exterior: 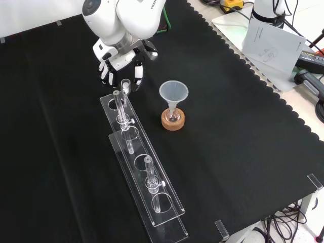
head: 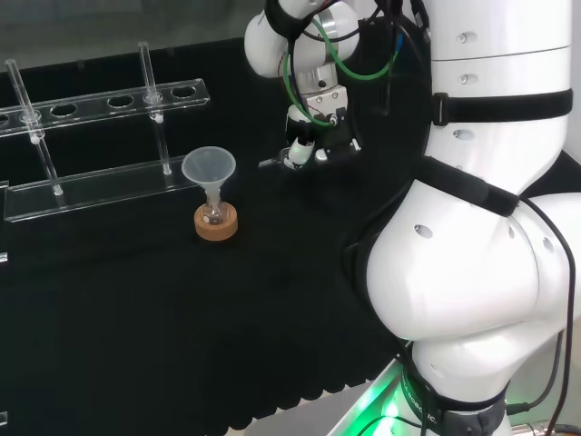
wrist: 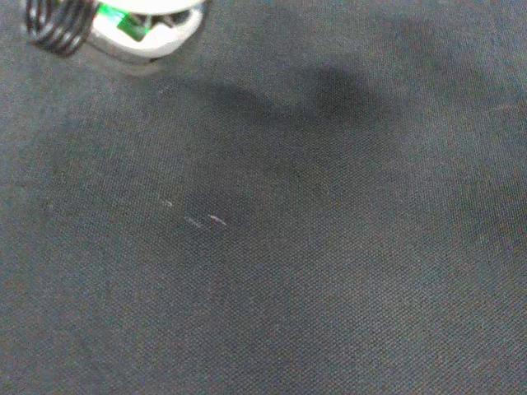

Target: Pick up the weighing funnel.

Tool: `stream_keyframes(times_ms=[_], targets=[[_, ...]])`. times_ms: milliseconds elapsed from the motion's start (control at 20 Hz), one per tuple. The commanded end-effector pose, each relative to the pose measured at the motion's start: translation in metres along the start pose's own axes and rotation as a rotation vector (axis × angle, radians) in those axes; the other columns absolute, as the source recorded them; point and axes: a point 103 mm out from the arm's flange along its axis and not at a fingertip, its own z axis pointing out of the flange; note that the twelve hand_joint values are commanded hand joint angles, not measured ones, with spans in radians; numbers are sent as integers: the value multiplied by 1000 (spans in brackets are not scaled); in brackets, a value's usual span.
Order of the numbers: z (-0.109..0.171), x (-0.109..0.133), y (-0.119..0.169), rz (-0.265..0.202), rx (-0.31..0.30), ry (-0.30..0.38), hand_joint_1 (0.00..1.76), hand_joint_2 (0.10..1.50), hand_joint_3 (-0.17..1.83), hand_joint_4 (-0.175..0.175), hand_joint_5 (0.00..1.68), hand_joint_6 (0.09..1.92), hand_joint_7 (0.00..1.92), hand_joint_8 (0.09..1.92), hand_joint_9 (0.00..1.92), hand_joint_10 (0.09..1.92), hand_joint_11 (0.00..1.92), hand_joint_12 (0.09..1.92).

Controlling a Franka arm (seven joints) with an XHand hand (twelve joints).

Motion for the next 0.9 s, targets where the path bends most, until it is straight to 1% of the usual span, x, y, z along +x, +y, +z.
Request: stream_keyframes(times_ms=[50,300,900], targets=[[5,-1,1,-7,-4,-13,1093,696,655,175,1184,830,514,683,790,508,548,1236],[12,4,3,-23,6,-61,1093,698,651,175,1182,830,513,684,789,506,552,1232],[17,7,2,-36,11,-124,1092,703,643,175,1181,830,512,686,789,505,559,1224]])
